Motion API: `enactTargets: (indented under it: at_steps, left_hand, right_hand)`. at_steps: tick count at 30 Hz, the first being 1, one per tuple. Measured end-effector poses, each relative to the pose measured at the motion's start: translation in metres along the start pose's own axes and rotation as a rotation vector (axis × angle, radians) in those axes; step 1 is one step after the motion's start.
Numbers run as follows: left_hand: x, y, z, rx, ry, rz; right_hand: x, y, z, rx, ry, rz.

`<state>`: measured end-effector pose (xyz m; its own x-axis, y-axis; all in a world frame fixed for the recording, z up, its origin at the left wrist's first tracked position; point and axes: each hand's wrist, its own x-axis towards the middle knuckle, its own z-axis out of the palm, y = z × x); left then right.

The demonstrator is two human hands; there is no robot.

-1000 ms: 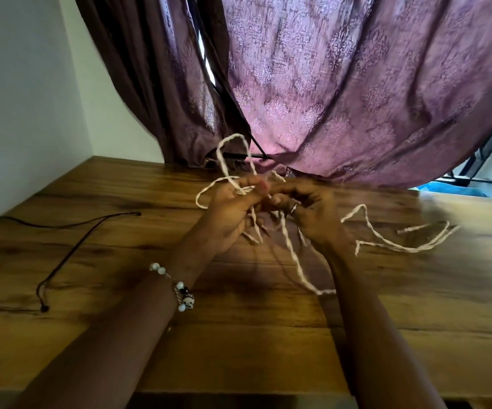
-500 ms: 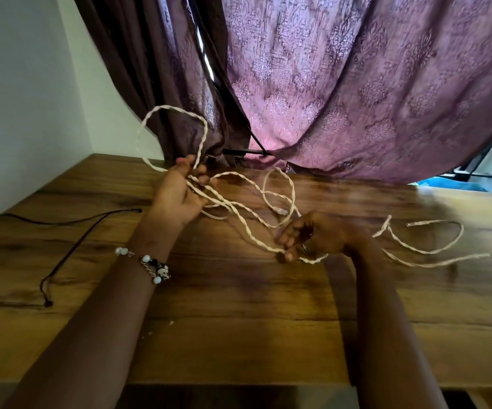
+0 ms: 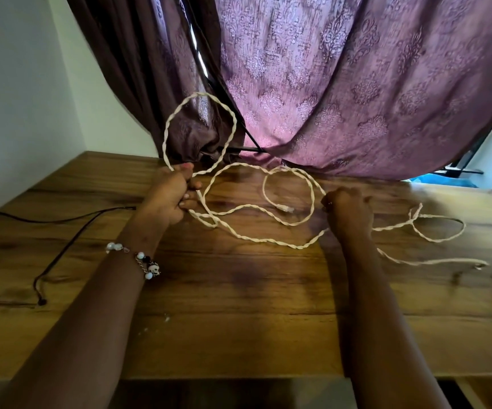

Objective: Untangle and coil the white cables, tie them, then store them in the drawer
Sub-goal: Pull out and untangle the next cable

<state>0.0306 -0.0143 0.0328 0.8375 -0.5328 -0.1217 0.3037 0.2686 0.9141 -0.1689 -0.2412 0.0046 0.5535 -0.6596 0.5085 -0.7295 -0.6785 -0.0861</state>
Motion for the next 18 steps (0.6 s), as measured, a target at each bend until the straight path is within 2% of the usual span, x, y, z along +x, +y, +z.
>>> enactTargets:
  at_steps: [2, 3, 4, 6, 8, 10, 12, 15, 18]
  left_hand:
    - [0.000, -0.001, 0.001, 0.017, 0.012, 0.020]
    - [0.000, -0.001, 0.001, 0.015, 0.017, 0.021]
    - [0.001, -0.001, 0.000, 0.008, 0.022, 0.016]
    - [0.004, -0.002, -0.002, -0.019, 0.035, 0.002]
    - [0.007, -0.002, -0.004, -0.046, 0.043, -0.008]
    - [0.008, -0.002, -0.005, -0.067, 0.054, -0.009]
    - [0.008, -0.002, -0.004, -0.104, 0.067, 0.003]
    - [0.004, -0.003, 0.000, -0.145, 0.057, 0.029]
    - [-0.006, -0.010, 0.008, -0.039, 0.021, 0.067]
  right_hand:
    - [0.002, -0.002, -0.002, 0.019, 0.137, -0.067]
    - [0.003, -0.003, -0.004, 0.097, 0.171, -0.153]
    - [0.002, -0.006, -0.009, 0.212, 0.136, -0.266]
    - [-0.007, -0.012, -0.023, 0.429, -0.183, -0.415]
    - [-0.018, -0.016, -0.033, 0.351, -0.512, -0.424]
    - [-0.021, -0.011, -0.035, 0.228, -0.609, -0.393]
    - [-0.021, -0.005, -0.038, 0.230, -0.673, -0.365]
    - [-0.019, 0.000, -0.038, 0.146, -0.692, -0.422]
    - [-0.019, 0.002, -0.036, 0.198, -0.480, -0.462]
